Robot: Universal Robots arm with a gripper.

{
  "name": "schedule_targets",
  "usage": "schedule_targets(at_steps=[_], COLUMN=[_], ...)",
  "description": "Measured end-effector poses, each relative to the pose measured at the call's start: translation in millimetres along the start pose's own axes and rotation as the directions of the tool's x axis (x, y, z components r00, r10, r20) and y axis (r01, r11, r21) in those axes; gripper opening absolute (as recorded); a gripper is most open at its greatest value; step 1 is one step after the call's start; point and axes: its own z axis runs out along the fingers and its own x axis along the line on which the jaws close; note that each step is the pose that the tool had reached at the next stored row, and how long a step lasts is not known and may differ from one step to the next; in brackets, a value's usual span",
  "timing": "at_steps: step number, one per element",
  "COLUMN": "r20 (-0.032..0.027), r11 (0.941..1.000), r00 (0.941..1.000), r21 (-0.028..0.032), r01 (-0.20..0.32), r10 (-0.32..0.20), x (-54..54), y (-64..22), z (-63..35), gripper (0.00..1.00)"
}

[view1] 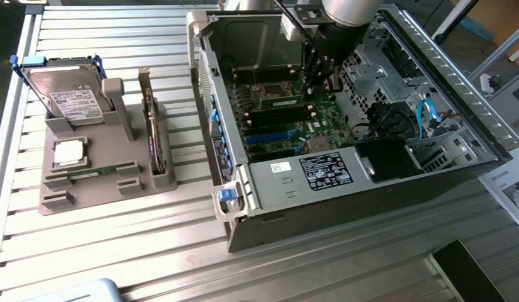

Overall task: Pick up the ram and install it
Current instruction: 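Insert the ram into the slot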

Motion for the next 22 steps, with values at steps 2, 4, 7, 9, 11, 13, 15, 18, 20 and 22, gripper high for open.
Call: schedule_targets(at_steps=[2,4,7,9,11,13,15,18,20,22], r20=[0.0,0.0003,0.0002,0.0003,0.0002,0.0003,0.0003,0.0001,0.0006,0.0005], r11=[1.0,1.0,1.0,0.9999,0.9999,0.9999,0.9998,0.9998,0.9998,0.9998], r00=[1.0,1.0,1.0,1.0,1.0,1.0,1.0,1.0,1.0,1.0], r21=[0.0,0.0019,0.0085,0.0121,0.0152,0.0162,0.0174,0.0175,0.0178,0.0181], r01=[0.0,0.0,0.0,0.0,0.001,0.001,0.001,0.001,0.001,0.001], r10=[0.0,0.0,0.0,0.0,-0.001,-0.001,-0.001,-0.001,-0.001,-0.001], x=[0.0,0.0,0.1,-0.2,-0.3,-0.3,-0.2,-0.2,-0.2,-0.2], y=[0.0,1.2,4.7,6.8,8.6,9.3,9.8,9.9,9.9,9.9], z=[0.1,1.8,7.4,11.7,16.3,18.8,22.5,23.9,24.5,27.4], gripper=[0.12,0.12,0.12,0.12,0.12,0.12,0.12,0.12,0.12,0.12])
